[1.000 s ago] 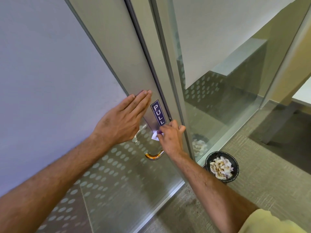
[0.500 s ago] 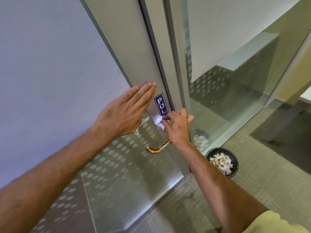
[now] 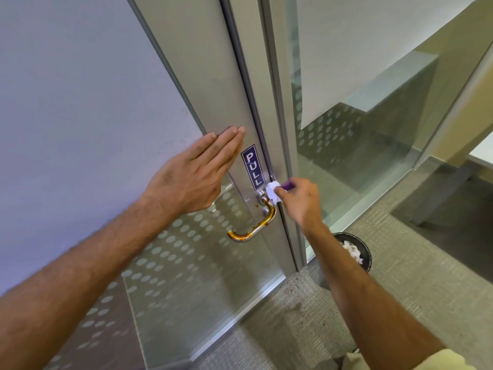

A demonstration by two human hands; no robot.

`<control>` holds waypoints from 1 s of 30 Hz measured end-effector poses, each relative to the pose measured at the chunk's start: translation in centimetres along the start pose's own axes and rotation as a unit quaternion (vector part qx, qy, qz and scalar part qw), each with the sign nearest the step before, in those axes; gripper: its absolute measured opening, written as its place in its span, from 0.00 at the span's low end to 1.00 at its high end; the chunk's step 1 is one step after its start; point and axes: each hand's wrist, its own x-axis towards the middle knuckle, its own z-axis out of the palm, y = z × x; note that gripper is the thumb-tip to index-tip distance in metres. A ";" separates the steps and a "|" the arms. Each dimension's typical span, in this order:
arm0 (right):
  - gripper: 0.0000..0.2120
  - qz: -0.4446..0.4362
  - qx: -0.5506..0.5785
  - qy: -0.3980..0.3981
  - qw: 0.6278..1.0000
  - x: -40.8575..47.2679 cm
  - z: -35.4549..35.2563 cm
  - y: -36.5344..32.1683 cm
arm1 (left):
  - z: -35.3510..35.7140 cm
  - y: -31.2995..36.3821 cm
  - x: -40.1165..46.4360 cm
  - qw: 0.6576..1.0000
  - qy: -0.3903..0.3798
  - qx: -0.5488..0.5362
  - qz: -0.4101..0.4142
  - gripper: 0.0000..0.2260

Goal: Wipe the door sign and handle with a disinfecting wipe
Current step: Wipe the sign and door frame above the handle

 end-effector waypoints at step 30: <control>0.05 0.100 -0.002 -0.038 0.994 0.2 2.7 -1.6 | -0.2 0.1 0.0 1.000 -0.013 0.001 0.002 0.34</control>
